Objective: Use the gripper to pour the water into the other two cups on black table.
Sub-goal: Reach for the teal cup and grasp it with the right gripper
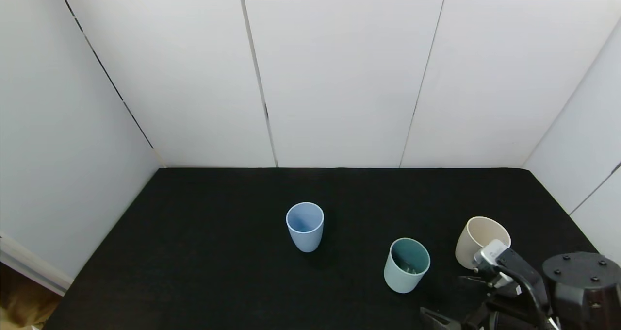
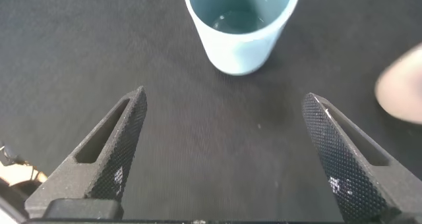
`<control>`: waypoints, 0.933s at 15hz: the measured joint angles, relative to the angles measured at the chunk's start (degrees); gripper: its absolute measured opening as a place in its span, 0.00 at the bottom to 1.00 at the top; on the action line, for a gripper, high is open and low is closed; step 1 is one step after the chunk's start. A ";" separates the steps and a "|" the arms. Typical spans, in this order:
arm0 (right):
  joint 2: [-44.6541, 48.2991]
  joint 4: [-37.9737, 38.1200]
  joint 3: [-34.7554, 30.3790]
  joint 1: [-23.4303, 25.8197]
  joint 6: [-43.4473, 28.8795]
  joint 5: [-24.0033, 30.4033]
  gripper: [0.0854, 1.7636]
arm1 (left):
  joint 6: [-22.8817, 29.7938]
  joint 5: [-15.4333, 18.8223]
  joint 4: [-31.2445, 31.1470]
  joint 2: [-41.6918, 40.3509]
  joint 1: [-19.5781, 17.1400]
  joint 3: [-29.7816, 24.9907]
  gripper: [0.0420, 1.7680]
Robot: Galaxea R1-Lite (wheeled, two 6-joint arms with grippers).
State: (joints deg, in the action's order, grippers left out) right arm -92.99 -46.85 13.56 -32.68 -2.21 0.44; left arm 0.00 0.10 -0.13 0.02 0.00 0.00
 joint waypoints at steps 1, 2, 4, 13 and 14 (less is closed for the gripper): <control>-1.52 -1.08 0.35 -0.09 -0.05 0.02 0.97 | 0.00 0.00 -0.02 0.00 0.00 0.00 0.97; -3.07 -2.05 0.94 -0.09 -0.07 0.02 0.97 | 0.00 0.00 0.00 0.00 0.00 0.00 0.97; -5.61 -2.32 2.36 0.16 -0.10 0.02 0.97 | 0.00 0.00 0.00 0.00 0.00 0.00 0.97; -15.19 -11.03 5.60 1.68 -0.02 -0.26 0.97 | 0.00 0.00 0.00 0.00 0.00 0.00 0.97; -16.04 -11.53 5.68 1.60 -0.07 -0.33 0.97 | 0.00 0.00 0.02 0.00 0.00 0.00 0.97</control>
State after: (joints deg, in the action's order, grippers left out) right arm -109.03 -58.38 19.24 -31.09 -2.28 0.11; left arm 0.00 0.10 -0.11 0.02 0.00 0.00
